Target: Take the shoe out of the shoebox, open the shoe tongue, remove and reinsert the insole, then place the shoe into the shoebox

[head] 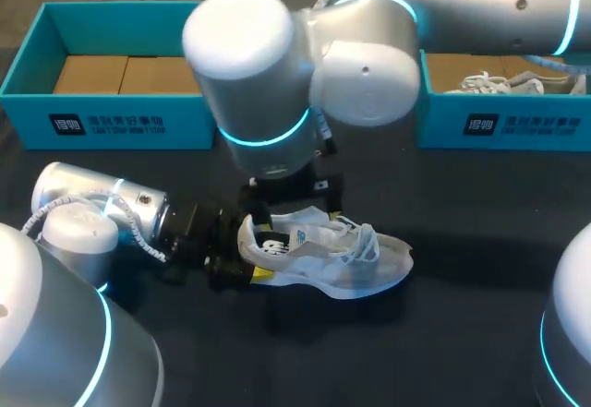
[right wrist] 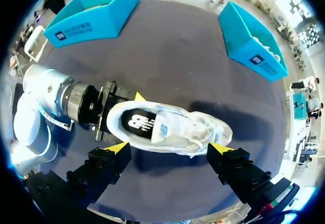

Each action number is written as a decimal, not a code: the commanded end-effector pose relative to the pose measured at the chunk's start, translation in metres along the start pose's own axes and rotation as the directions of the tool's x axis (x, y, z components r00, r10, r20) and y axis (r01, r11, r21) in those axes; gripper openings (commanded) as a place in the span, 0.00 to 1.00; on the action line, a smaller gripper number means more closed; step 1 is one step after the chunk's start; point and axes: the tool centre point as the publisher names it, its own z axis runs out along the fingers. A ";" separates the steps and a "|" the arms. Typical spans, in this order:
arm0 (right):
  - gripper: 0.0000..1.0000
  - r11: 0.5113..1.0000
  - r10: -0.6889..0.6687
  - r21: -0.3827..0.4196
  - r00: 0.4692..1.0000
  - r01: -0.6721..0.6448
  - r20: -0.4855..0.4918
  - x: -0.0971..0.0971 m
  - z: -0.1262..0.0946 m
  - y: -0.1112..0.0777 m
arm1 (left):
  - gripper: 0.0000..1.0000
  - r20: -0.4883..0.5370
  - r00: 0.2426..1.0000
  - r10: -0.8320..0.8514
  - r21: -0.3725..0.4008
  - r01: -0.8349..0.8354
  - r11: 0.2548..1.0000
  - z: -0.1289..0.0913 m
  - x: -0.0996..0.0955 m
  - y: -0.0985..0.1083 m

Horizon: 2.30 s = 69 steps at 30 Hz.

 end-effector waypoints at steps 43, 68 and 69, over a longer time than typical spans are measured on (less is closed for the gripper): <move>1.00 0.701 0.699 -0.225 0.591 -0.677 0.404 -0.003 0.061 -0.003 | 0.00 0.004 1.000 0.000 0.000 0.000 1.000 0.001 -0.001 0.002; 1.00 0.587 0.796 -0.268 0.485 -0.764 0.362 -0.028 0.068 -0.004 | 0.00 0.004 1.000 0.000 0.000 0.000 1.000 0.001 -0.001 0.002; 1.00 0.585 0.798 -0.269 0.483 -0.765 0.360 -0.030 0.067 -0.005 | 0.00 0.004 1.000 0.000 0.000 0.000 1.000 0.001 -0.001 0.002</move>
